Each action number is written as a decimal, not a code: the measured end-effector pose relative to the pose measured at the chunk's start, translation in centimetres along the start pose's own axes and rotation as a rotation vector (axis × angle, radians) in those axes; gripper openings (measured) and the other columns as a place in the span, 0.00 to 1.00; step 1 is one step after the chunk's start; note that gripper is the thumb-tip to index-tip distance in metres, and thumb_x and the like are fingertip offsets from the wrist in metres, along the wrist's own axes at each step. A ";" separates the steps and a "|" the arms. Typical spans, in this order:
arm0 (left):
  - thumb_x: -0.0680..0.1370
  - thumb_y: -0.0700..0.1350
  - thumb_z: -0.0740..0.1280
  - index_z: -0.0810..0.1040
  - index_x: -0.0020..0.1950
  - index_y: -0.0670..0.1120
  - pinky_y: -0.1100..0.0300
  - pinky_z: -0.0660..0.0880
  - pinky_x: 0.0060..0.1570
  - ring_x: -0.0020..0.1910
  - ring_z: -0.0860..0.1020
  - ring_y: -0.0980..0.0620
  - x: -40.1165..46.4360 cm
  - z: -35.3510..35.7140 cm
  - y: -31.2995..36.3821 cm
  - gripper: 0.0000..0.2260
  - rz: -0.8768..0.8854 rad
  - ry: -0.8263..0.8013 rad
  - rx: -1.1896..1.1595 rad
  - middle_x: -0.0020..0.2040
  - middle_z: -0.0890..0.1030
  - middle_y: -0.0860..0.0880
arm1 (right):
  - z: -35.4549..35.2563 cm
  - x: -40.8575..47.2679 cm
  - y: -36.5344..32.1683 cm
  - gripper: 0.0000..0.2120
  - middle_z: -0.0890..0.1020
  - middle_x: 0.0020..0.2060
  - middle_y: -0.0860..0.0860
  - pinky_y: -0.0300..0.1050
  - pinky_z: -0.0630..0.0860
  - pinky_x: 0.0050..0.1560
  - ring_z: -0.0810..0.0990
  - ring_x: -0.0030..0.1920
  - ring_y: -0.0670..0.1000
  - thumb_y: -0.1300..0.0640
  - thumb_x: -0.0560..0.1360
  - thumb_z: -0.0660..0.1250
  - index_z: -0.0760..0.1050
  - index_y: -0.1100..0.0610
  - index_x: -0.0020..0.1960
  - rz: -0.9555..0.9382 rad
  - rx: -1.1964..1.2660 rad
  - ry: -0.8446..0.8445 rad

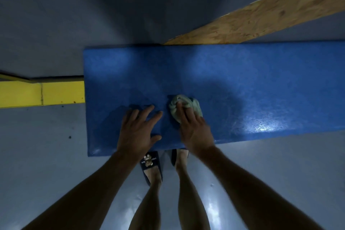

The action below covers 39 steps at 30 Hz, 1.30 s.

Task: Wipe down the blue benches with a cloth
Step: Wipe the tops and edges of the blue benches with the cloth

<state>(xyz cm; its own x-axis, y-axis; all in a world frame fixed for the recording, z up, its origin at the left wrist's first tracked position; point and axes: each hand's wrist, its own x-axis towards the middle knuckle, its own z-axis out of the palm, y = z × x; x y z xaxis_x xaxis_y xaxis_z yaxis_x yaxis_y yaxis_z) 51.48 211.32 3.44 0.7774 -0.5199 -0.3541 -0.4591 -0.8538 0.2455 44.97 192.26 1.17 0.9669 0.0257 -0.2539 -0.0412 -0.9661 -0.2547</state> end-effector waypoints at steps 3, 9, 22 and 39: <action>0.64 0.57 0.79 0.74 0.69 0.54 0.41 0.68 0.65 0.60 0.71 0.44 0.0 -0.2 -0.1 0.35 0.003 0.028 0.007 0.69 0.74 0.50 | -1.9 -0.4 7.4 0.34 0.73 0.67 0.59 0.55 0.79 0.47 0.79 0.56 0.64 0.58 0.71 0.65 0.63 0.55 0.76 -0.057 -0.116 0.016; 0.64 0.49 0.80 0.72 0.72 0.51 0.42 0.70 0.63 0.61 0.72 0.43 1.6 -2.0 -1.5 0.37 0.023 0.168 -0.051 0.69 0.74 0.49 | -1.7 1.1 9.5 0.32 0.58 0.77 0.59 0.58 0.71 0.65 0.63 0.73 0.63 0.59 0.76 0.57 0.54 0.52 0.79 0.861 0.245 0.286; 0.65 0.56 0.79 0.69 0.74 0.51 0.38 0.62 0.68 0.67 0.68 0.38 4.9 -3.4 -3.7 0.40 -0.113 0.014 0.012 0.77 0.65 0.48 | -3.3 5.1 10.0 0.31 0.73 0.67 0.61 0.56 0.79 0.48 0.78 0.53 0.66 0.56 0.72 0.59 0.64 0.53 0.76 -0.059 -0.074 0.073; 0.58 0.53 0.82 0.72 0.71 0.53 0.40 0.63 0.69 0.67 0.70 0.42 5.7 -2.8 -3.8 0.43 -0.175 -0.014 0.001 0.75 0.69 0.50 | -4.0 9.9 9.0 0.33 0.77 0.59 0.60 0.53 0.77 0.46 0.79 0.49 0.64 0.60 0.68 0.67 0.68 0.53 0.73 -0.321 -0.136 0.044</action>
<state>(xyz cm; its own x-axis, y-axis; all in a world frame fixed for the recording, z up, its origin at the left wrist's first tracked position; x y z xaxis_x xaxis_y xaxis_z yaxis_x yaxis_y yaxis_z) 58.85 211.64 2.98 0.8395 -0.3632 -0.4042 -0.3174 -0.9315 0.1778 55.18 182.75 0.09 0.9354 0.3249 -0.1394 0.2972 -0.9362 -0.1878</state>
